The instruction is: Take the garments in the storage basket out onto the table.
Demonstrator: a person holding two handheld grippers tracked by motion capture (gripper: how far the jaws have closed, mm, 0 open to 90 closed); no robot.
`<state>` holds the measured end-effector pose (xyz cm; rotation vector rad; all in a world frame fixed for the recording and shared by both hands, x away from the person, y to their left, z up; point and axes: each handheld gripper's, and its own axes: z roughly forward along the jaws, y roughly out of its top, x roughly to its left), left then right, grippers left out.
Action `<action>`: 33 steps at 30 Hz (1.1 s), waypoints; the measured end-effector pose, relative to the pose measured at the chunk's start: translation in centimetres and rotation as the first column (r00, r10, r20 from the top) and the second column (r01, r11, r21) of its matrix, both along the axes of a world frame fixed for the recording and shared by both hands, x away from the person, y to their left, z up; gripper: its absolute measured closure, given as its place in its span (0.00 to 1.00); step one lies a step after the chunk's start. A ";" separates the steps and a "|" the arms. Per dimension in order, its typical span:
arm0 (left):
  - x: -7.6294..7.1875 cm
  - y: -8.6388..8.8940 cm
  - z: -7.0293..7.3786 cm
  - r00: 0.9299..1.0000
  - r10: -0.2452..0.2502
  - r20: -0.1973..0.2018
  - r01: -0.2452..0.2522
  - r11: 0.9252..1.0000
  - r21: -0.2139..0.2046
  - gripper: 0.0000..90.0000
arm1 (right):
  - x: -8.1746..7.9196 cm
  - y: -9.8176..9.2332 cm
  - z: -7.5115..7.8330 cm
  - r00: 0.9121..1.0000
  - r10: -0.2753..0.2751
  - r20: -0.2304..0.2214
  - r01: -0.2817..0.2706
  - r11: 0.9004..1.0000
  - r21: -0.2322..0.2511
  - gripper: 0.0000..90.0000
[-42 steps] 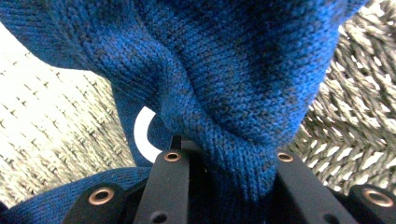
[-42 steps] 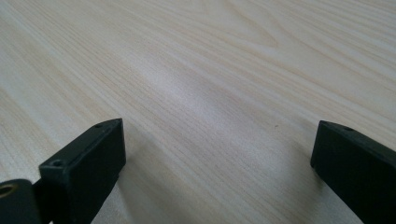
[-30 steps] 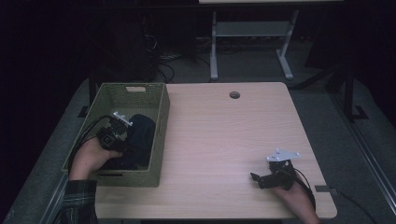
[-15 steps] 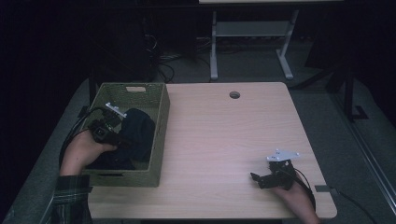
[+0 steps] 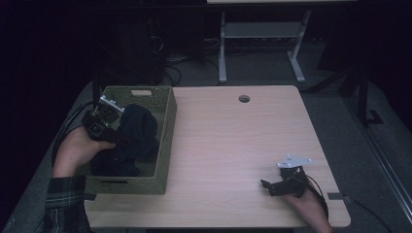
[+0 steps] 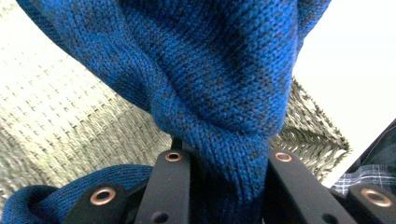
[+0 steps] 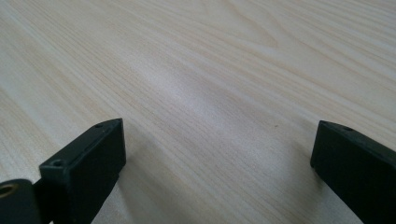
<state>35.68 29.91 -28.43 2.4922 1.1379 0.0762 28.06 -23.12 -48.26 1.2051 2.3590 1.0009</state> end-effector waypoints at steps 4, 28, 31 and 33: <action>0.0 0.0 0.7 1.000 0.008 0.012 -0.008 1.000 -0.004 0.86 | 0.0 0.0 0.0 1.000 0.000 0.001 0.000 1.000 0.000 0.03; 0.0 -1.1 7.6 0.992 0.013 0.122 -0.013 1.000 -0.001 0.86 | 0.0 0.0 0.0 1.000 0.000 0.000 0.000 1.000 0.000 0.03; 0.0 -1.5 8.3 0.991 0.005 0.134 -0.005 1.000 -0.006 0.86 | 0.0 0.0 0.0 1.000 0.000 0.000 0.000 1.000 0.000 0.03; 0.0 -1.8 8.7 0.990 -0.001 0.142 0.002 1.000 -0.005 0.86 | 0.0 0.0 0.0 1.000 0.000 0.000 0.000 1.000 0.000 0.03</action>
